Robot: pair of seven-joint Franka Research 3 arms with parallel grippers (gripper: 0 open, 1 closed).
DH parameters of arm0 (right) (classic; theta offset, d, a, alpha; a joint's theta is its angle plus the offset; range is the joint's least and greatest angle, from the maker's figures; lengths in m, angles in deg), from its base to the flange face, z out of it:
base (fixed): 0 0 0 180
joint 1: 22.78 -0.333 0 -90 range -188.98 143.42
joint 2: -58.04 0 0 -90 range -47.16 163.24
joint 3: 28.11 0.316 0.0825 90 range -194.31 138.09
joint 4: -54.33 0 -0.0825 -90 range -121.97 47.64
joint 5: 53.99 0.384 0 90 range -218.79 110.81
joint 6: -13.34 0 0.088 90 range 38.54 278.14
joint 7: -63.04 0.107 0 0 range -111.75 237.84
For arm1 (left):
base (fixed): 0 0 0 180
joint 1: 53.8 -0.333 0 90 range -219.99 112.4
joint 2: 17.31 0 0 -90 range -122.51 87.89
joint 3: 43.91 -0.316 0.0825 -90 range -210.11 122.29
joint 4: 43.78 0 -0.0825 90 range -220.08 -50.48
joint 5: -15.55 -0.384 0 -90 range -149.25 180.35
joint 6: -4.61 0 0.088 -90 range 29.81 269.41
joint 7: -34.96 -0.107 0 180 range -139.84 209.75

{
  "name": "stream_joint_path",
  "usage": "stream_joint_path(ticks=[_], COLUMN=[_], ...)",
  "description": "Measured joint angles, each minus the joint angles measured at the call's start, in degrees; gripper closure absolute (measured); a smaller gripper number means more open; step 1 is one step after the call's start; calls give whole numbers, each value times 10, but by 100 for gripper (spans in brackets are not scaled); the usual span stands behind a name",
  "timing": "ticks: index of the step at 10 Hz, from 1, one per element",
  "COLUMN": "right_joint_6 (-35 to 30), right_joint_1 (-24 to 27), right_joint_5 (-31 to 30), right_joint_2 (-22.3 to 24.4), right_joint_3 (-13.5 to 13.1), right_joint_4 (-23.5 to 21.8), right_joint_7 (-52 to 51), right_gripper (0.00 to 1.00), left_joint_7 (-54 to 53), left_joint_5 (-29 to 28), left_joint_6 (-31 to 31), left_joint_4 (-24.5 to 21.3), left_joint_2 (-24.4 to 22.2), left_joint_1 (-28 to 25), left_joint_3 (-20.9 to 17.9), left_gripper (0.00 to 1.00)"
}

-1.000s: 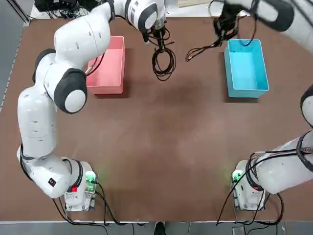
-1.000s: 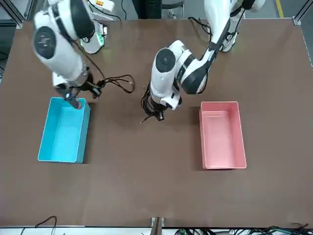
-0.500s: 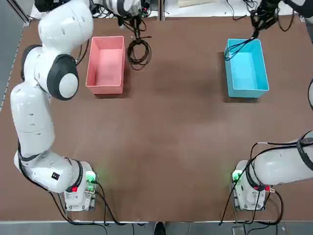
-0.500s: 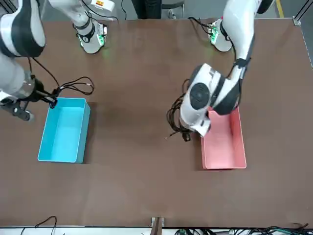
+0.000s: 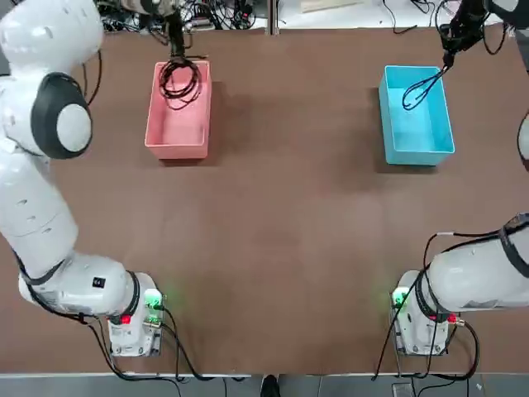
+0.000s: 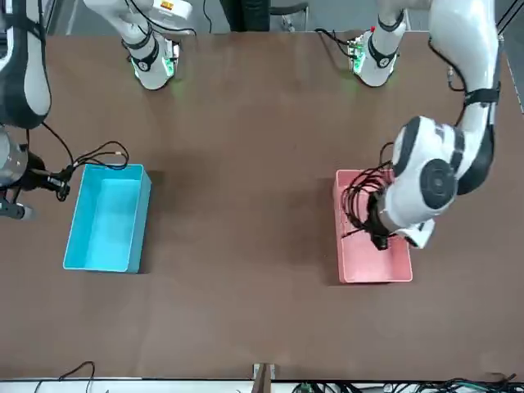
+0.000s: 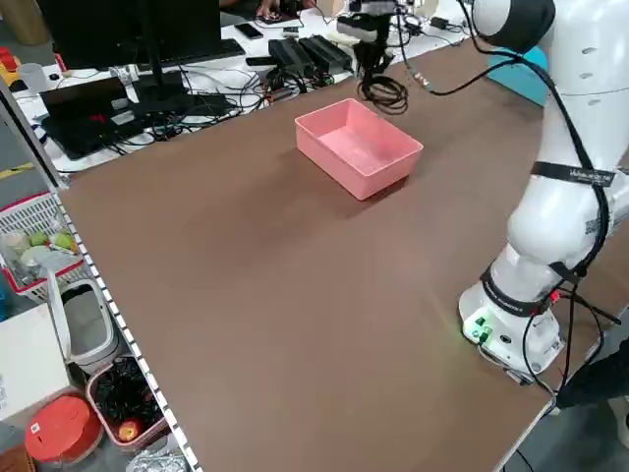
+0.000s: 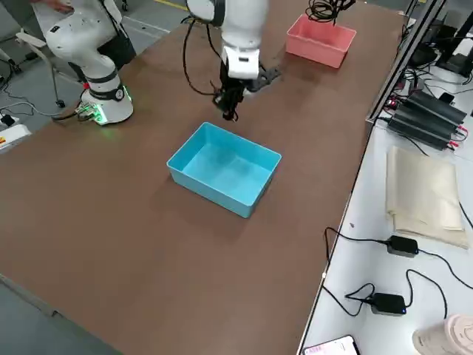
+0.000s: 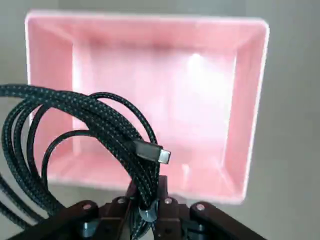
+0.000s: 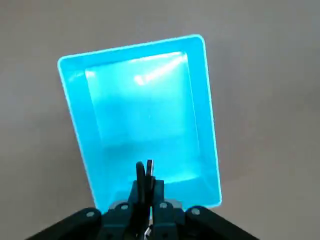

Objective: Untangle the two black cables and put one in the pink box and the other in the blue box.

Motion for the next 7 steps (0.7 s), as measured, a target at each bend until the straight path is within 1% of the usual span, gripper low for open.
stream_joint_path(ticks=[1, 3, 4, 6, 7], right_joint_6=[26, 81, 102, 129, 143], right_joint_1=[1, 8, 11, 11, 12], right_joint_5=[0, 0, 0, 0, 0], right_joint_2=[-24, -68, -87, -111, -119], right_joint_3=[0, 0, 0, 2, 3], right_joint_4=[-1, -1, -1, 0, 0], right_joint_7=[-19, -56, -69, -81, -84], right_gripper=[89, 89, 89, 89, 89], left_joint_7=[-34, -71, -83, -101, -109], left_joint_5=[0, 0, 0, 0, 0], left_joint_6=[46, 143, 176, 205, 207], left_joint_4=[-50, -120, -142, -152, -152], left_joint_2=[-12, -8, 2, 20, 23], left_joint_1=[-22, -32, -30, -29, -30], left_joint_3=[0, 1, 3, 5, 5], left_gripper=[84, 85, 85, 84, 72])
